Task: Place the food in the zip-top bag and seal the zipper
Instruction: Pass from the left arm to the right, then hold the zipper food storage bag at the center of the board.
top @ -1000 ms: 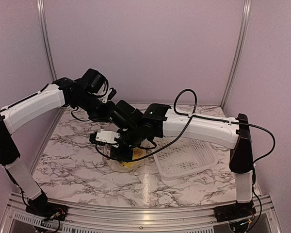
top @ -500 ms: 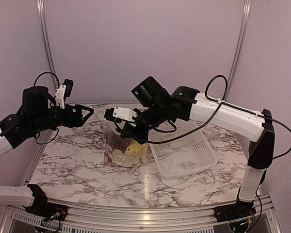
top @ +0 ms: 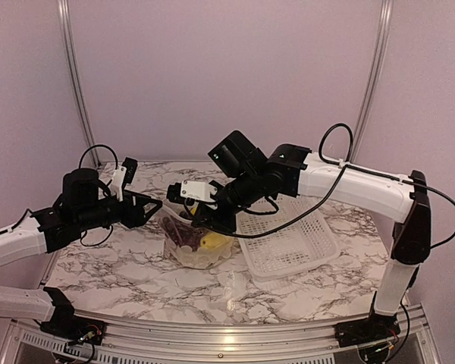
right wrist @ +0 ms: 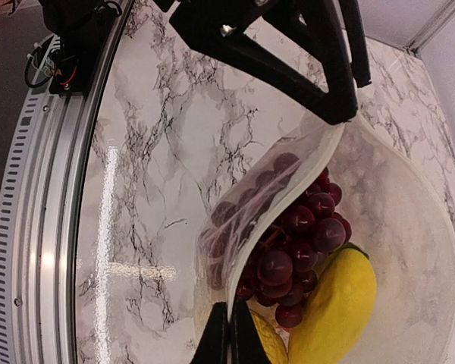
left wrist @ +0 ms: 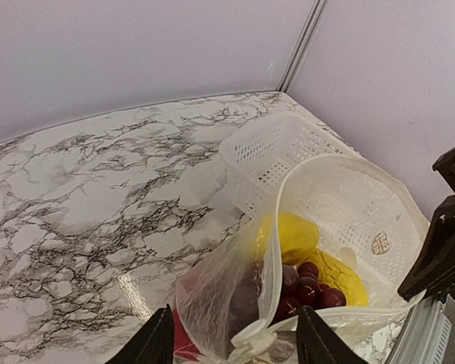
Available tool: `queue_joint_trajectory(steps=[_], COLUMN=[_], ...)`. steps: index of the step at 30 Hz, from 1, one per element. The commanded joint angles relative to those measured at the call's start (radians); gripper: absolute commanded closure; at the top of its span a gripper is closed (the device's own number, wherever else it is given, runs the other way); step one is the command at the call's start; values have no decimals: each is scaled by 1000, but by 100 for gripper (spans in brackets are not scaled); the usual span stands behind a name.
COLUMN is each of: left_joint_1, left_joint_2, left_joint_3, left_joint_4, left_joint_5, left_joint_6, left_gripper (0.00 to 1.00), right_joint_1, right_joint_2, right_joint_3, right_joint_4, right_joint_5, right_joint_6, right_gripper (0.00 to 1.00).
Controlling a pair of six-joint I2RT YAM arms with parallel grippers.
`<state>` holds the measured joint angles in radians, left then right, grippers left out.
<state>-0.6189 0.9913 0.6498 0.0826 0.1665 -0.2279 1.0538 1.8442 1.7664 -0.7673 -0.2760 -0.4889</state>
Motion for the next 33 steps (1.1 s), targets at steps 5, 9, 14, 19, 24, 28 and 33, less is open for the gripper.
queue_joint_trajectory(steps=[5, 9, 14, 19, 24, 28, 33], left_joint_1=[17, 16, 17, 16, 18, 18, 18], left_joint_2=[34, 28, 1, 25, 48, 45, 30], left_joint_3=[-74, -148, -195, -208, -201, -203, -207], left_joint_4=[231, 362, 394, 416, 430, 429, 435], left_joint_5=[164, 207, 166, 126, 107, 96, 74], left_joint_6=[86, 89, 109, 137, 162, 169, 175], left_gripper=[47, 42, 37, 52, 68, 81, 92], right_joint_1=[-21, -37, -74, -87, -87, -88, -88], right_joint_2=[-22, -26, -34, -40, -35, -31, -22], right_joint_3=[9, 15, 12, 2, -2, -1, 6], right_joint_4=[27, 29, 31, 39, 40, 42, 41], right_joint_5=[14, 37, 34, 26, 27, 30, 31], right_joint_6=[-14, -23, -25, -28, -29, -26, -24], right_gripper=[100, 100, 100, 100, 100, 100, 100])
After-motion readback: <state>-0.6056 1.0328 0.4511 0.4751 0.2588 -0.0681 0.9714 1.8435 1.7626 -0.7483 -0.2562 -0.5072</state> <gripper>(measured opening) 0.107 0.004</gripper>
